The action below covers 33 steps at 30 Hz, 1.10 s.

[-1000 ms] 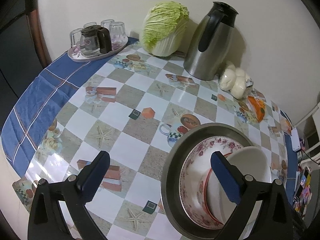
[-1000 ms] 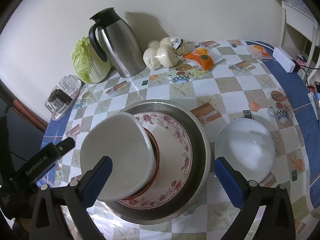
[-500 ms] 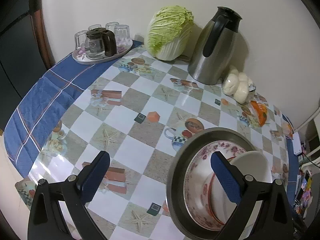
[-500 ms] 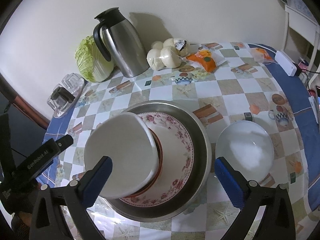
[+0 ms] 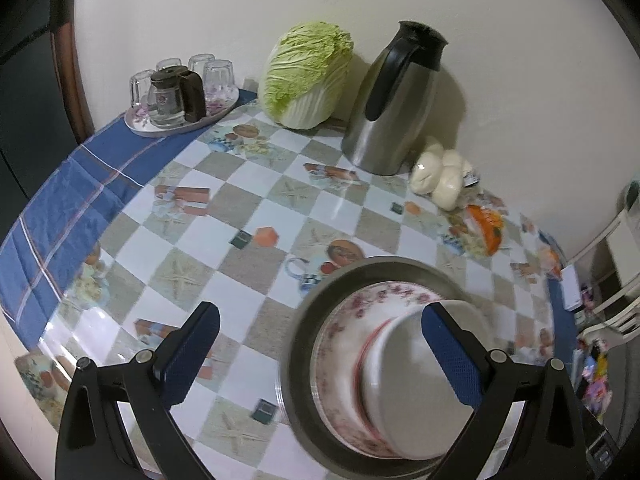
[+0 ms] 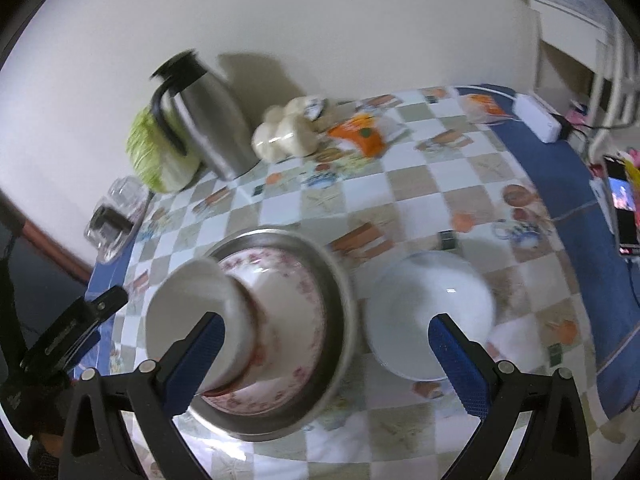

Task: Organize plates and bowls
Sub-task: 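Move both tools to the white bowl beside the steel basin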

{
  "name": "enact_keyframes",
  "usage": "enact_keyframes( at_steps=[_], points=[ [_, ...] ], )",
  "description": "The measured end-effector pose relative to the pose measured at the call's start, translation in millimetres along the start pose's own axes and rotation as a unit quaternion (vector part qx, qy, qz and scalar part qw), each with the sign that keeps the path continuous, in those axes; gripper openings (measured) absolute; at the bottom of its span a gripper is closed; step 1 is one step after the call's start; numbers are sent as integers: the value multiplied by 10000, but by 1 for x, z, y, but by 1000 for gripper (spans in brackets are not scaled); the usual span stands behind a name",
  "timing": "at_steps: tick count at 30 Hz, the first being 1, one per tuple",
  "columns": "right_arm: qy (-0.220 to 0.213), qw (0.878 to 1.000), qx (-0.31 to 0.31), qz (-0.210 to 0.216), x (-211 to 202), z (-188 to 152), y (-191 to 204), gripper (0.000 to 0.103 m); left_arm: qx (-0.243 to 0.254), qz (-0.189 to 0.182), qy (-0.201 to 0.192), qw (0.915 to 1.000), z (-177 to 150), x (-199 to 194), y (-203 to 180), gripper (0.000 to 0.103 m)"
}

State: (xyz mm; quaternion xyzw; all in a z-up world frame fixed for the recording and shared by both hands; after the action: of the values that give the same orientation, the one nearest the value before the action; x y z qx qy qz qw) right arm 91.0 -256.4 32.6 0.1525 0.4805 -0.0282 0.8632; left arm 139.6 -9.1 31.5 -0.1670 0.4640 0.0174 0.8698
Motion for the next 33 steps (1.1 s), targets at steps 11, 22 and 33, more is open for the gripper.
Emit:
enact_keyframes(
  at_steps=[11,22,33],
  points=[
    [-155,9950,911,-378,-17,1,-90,103,221,-428,-59,9988,-14,-9,-42,101],
    [-159,9882,1407,-584,-25,-8,-150,103,1504,-436,-139,9876,-49,-10,-118,101],
    [-146,9856,1570,-617,-30,-15,-179,103,2617,-480,-66,9639,-97,0,-193,101]
  ],
)
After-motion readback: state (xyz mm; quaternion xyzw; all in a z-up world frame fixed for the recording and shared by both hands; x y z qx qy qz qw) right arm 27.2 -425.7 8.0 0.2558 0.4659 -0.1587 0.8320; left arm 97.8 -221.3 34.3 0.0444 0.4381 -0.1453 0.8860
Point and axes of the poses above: each gripper's, at about its wrist camera, not at the fingertips, and x roughly the way its jaws point, y to its left, z to its top, the point moved 3 cm from there along x, roughly the way its jaws point, and after that the axes turned 5 degrees about -x, right-handed, at the moved point
